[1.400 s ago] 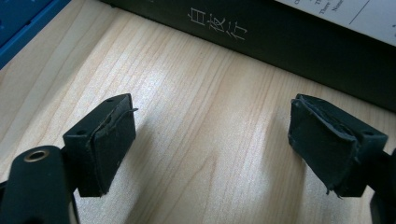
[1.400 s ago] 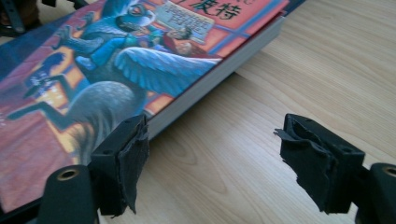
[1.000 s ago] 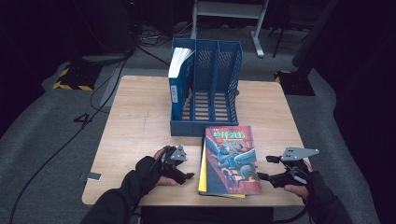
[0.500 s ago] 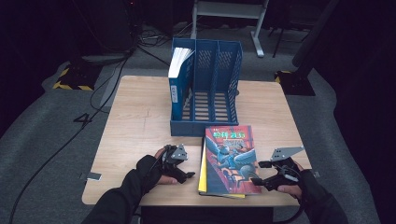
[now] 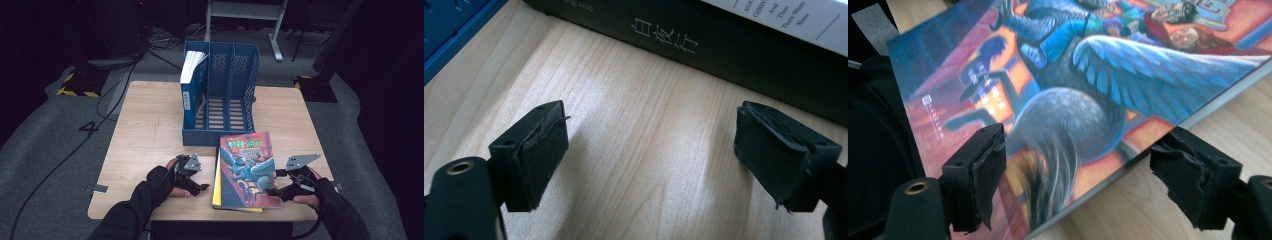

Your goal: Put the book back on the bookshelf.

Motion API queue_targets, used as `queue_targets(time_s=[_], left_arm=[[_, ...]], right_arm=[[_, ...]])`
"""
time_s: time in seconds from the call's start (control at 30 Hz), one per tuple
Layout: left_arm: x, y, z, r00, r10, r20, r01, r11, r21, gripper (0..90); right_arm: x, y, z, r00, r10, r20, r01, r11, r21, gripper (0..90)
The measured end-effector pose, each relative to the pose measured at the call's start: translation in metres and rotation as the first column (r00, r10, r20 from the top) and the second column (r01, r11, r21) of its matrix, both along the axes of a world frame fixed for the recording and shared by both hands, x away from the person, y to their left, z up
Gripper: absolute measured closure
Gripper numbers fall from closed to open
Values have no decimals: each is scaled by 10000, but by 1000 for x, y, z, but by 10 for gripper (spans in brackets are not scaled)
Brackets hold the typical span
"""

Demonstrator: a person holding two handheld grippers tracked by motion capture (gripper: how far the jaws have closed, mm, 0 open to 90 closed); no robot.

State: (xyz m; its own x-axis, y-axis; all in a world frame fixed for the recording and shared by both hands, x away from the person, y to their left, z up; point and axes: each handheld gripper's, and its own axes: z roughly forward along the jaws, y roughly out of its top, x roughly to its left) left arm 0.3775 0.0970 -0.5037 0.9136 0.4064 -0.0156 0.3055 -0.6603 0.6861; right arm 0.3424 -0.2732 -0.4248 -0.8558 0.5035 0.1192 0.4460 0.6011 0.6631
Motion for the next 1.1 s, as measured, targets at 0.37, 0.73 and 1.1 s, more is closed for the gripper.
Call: queue_targets(time_s=[0.37,0.73,1.1], left_arm=[[1,-1,0,10000,46,22,-46,10000,-16,147],[10,-2,2,9965,829,69,-829,9965,-92,225],[28,-3,15,9894,1404,372,-1377,9881,-689,305]], right_arm=[[19,13,1,9995,-221,217,212,9989,417,376],[32,21,-5,9997,235,9,-233,9829,1828,730],[27,33,-3,9978,668,50,-664,9762,2067,765]])
